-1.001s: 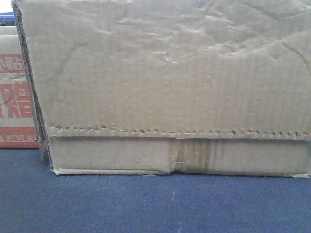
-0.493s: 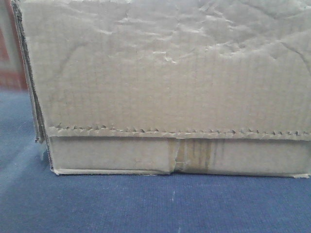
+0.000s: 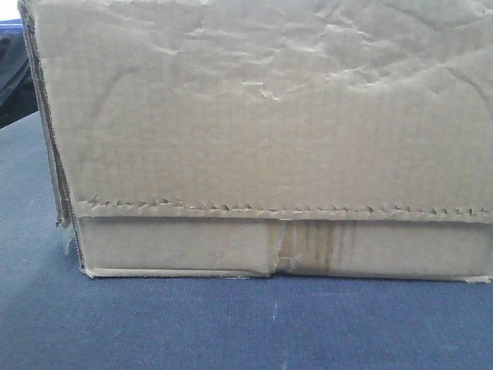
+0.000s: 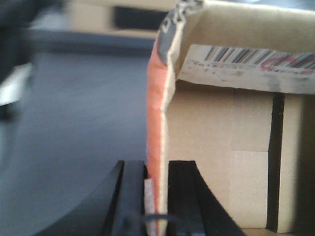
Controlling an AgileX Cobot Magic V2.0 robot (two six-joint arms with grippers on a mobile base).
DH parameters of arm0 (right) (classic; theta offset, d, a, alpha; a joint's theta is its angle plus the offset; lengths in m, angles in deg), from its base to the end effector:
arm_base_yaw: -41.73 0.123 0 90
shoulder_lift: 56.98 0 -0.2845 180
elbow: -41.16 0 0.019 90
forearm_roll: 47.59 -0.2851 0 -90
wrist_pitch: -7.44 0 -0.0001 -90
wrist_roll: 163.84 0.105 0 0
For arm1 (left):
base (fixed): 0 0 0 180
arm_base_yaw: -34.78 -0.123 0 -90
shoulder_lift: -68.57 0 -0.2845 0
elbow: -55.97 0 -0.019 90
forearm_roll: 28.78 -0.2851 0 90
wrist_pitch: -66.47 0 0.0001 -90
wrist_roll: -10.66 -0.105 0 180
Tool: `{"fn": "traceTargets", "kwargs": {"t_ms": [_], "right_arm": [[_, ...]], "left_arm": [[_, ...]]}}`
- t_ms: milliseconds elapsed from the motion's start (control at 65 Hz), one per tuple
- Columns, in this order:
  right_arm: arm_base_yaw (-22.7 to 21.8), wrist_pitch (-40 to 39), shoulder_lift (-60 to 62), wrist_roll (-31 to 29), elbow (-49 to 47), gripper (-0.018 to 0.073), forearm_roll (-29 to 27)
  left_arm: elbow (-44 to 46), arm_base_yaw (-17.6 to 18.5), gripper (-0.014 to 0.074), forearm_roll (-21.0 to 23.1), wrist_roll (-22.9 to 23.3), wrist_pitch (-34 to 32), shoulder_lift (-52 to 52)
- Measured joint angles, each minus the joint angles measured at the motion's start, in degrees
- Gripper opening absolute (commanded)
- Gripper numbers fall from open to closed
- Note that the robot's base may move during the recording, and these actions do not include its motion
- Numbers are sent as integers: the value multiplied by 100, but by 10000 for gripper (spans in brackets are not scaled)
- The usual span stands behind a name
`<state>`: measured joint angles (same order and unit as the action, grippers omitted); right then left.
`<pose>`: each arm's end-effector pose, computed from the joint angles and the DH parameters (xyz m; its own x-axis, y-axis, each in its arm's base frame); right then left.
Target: Stack two boxes on right shelf middle
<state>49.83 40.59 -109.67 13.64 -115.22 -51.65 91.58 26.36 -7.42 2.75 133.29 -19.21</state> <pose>0.1964 0.0321 0.4003 -0.3314 -0.0317 -0.9429 -0.1719 0.9847 0.0274 0.2923 0.0077 0.5514 -0.4587 -0.0819 -0.8848 0.1492 0.9745 -0.1675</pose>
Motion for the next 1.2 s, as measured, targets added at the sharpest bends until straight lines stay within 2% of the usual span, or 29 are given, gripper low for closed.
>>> {"fn": "traceTargets", "kwargs": {"t_ms": [108, 246, 339, 508, 693, 954, 1031, 1093, 1139, 1201], "right_arm": [[0, 0, 0, 0, 0, 568, 0], [0, 0, 0, 0, 0, 568, 0], [0, 0, 0, 0, 0, 568, 0], [0, 0, 0, 0, 0, 568, 0], [0, 0, 0, 0, 0, 568, 0], [0, 0, 0, 0, 0, 568, 0], [0, 0, 0, 0, 0, 568, 0], [0, 0, 0, 0, 0, 568, 0], [0, 0, 0, 0, 0, 568, 0], [0, 0, 0, 0, 0, 568, 0]], "left_arm": [[23, 517, -111, 144, 12, -39, -39], [23, 1244, -111, 113, 178, -70, -245], [23, 1837, -111, -166, 410, -132, -506], [23, 2536, -111, -736, 791, -153, -1021], [23, 2909, -111, -875, 931, -163, -1660], [13, 2952, -104, -956, 1042, -163, -2285], [13, 2952, -47, -956, 1054, -163, -2313], [13, 2952, 56, -956, 1054, -174, -2313], [25, 2952, 150, -956, 1054, -191, -2313], [25, 2952, 333, -943, 1054, -225, -2313]]}}
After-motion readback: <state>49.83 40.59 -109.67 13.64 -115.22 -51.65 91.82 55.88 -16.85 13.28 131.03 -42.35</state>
